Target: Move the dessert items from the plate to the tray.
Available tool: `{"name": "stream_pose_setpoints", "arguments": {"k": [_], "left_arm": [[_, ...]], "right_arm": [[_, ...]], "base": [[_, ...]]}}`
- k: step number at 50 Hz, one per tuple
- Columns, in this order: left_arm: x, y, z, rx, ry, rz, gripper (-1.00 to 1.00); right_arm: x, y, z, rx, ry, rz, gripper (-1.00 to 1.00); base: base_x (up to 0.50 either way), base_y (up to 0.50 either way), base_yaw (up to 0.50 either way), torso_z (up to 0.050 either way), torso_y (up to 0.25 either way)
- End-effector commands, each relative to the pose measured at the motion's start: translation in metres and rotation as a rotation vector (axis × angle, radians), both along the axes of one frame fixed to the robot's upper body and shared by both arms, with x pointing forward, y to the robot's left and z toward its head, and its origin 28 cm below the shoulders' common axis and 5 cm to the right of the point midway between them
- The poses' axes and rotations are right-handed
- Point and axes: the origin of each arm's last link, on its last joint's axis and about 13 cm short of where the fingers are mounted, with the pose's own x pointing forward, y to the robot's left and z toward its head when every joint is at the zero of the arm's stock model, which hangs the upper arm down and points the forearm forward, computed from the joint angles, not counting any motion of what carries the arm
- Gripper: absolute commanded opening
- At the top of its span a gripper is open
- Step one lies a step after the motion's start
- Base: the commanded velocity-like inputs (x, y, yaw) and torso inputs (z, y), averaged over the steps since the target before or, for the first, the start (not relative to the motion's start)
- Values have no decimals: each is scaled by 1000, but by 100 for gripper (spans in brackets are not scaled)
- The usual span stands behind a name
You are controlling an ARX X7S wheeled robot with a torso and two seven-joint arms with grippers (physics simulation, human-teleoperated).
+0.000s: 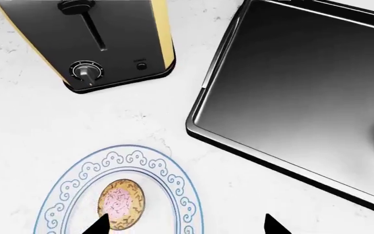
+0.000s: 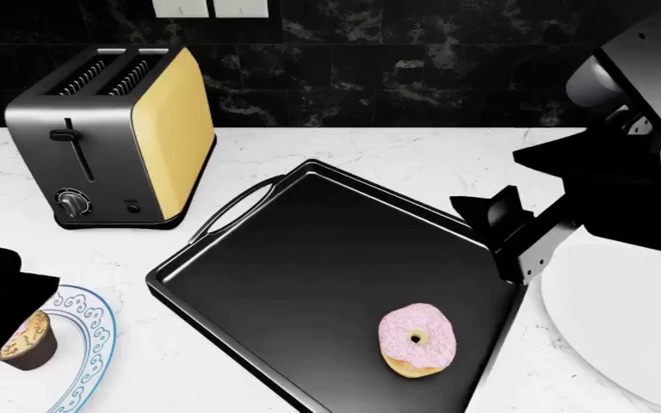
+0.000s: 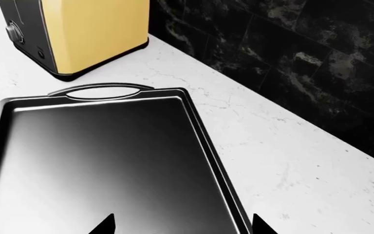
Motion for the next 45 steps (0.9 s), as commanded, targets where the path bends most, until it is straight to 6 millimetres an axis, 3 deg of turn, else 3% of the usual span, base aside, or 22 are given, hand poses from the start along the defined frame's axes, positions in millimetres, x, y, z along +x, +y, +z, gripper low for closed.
{"name": "stream_pose_setpoints", "arguments": {"k": [1,26,38,45], "left_arm": [[5,7,1,16,71,1,100],[40,25,-14,27,117,30,100],[44,34,-23,54,129,84,100],[47,40,-39,39,144,102,100]], "right_arm": [[0,-1,-2,10,-5,5,100],[-2,0,-5,18,-10,20,100],[-3,0,-5,7,-4,20,100],[-4,-1,-7,10,-3,19,100]], "base": [[0,0,0,0,0],[0,0,0,0,0],[0,0,0,0,0],[0,0,0,0,0]]}}
